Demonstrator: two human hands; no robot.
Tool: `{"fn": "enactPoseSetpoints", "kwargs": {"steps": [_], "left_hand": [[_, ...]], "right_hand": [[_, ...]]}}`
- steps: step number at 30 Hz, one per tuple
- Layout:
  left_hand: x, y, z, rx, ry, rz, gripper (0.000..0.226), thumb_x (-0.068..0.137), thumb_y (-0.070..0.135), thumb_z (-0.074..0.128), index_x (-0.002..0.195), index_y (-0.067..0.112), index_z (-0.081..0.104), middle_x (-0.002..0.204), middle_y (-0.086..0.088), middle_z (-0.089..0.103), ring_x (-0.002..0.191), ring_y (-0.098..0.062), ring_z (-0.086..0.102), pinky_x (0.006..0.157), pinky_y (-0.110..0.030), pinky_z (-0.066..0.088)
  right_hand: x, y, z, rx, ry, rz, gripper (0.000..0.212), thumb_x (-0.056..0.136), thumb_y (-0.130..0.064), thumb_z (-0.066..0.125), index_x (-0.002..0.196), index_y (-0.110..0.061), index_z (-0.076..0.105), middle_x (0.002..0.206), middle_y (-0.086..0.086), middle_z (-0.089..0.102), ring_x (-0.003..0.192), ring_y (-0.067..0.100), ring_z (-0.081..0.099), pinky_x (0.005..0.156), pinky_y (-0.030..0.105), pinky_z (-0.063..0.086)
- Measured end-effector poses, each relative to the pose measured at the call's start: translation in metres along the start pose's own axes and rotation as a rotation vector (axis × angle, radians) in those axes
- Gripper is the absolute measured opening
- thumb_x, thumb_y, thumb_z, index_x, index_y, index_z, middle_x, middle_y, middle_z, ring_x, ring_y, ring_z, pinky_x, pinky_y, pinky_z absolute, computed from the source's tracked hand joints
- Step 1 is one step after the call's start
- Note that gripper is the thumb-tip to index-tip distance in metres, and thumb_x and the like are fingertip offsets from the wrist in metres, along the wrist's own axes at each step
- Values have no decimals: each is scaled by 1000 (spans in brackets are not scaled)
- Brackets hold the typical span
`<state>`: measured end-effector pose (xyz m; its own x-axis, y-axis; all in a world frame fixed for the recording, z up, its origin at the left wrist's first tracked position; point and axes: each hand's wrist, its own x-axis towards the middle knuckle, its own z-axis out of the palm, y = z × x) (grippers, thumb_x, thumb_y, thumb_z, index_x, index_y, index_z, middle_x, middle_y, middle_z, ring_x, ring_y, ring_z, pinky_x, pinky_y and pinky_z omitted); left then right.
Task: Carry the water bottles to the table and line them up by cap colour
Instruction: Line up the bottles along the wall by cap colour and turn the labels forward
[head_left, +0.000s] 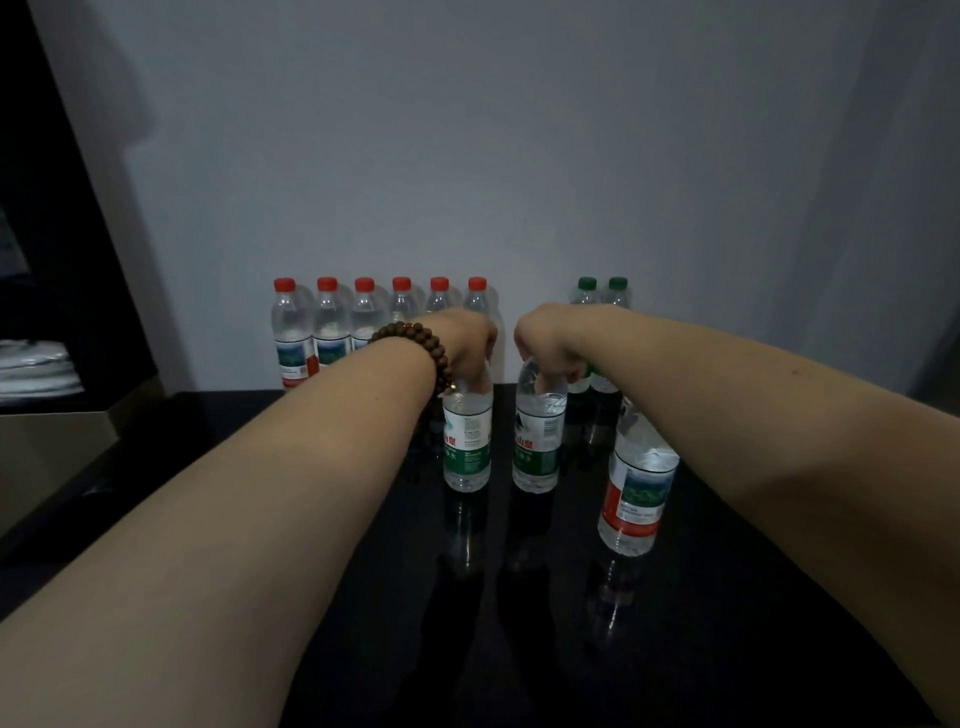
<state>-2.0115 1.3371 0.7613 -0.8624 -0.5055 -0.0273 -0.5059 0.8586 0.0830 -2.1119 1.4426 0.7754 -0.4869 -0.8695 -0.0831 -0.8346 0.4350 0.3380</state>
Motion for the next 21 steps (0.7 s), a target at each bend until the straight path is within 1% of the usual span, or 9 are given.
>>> {"fn": "enactPoseSetpoints", "kwargs": {"steps": [4, 6, 7, 10, 11, 13, 15, 18, 21], "left_hand": [[16, 2, 0, 2, 23, 16, 53, 86, 27, 83, 132, 18, 59, 100, -2, 56, 76, -17, 62, 88, -41, 62], [23, 3, -1, 2, 19, 19, 51, 87, 26, 82, 132, 18, 59, 94, 1, 54, 74, -15, 60, 88, -41, 62], [26, 3, -2, 2, 14, 20, 51, 87, 25, 82, 132, 18, 59, 95, 0, 55, 74, -15, 60, 88, -40, 62], [36, 5, -4, 19, 18, 35, 48, 89, 26, 81, 131, 17, 59, 118, -7, 62, 77, -17, 59, 88, -39, 62], [40, 6, -5, 28, 22, 41, 48, 89, 26, 81, 131, 16, 59, 123, -8, 62, 78, -18, 58, 88, -39, 62], [47, 9, -5, 46, 25, 55, 48, 90, 26, 80, 131, 14, 59, 126, -9, 62, 83, -20, 59, 90, -40, 61], [56, 12, -5, 52, 32, 66, 47, 90, 26, 80, 130, 14, 59, 126, -10, 62, 86, -21, 61, 91, -41, 61], [70, 15, -5, 53, 36, 74, 48, 91, 26, 79, 132, 13, 58, 127, -11, 62, 87, -22, 63, 90, -42, 62], [84, 21, -4, 67, 33, 81, 49, 91, 27, 79, 132, 13, 58, 127, -11, 61, 82, -21, 62, 89, -42, 62]], "right_hand": [[14, 11, -1, -3, -27, -16, 40, 87, -26, 82, 119, -9, 65, 98, 8, 71, 67, 16, 70, 62, 28, 60], [20, 17, -1, 15, -42, -22, 41, 87, -27, 82, 119, -9, 64, 98, 8, 72, 70, 18, 73, 69, 33, 63], [23, 21, 0, 17, -53, -23, 41, 87, -28, 82, 119, -9, 64, 100, 9, 72, 74, 20, 75, 72, 36, 64], [34, 31, 1, -18, -57, -23, 42, 87, -31, 82, 119, -9, 65, 106, 9, 72, 83, 22, 75, 74, 35, 64], [37, 34, 1, -24, -49, -22, 43, 87, -31, 82, 120, -10, 65, 106, 8, 71, 81, 21, 73, 70, 34, 63], [43, 40, 2, -41, -30, -22, 44, 86, -31, 83, 121, -11, 64, 104, 6, 69, 70, 16, 66, 56, 28, 57], [51, 47, 3, -54, -19, -12, 43, 86, -30, 83, 120, -13, 64, 96, 2, 66, 66, 15, 62, 52, 25, 52], [66, 59, 8, -1, -57, 22, 42, 85, -24, 84, 119, -11, 63, 88, 5, 65, 68, 21, 71, 67, 37, 64], [79, 72, 13, 53, -76, 45, 43, 84, -21, 85, 120, -10, 63, 96, 8, 67, 70, 23, 74, 70, 40, 65]]}}
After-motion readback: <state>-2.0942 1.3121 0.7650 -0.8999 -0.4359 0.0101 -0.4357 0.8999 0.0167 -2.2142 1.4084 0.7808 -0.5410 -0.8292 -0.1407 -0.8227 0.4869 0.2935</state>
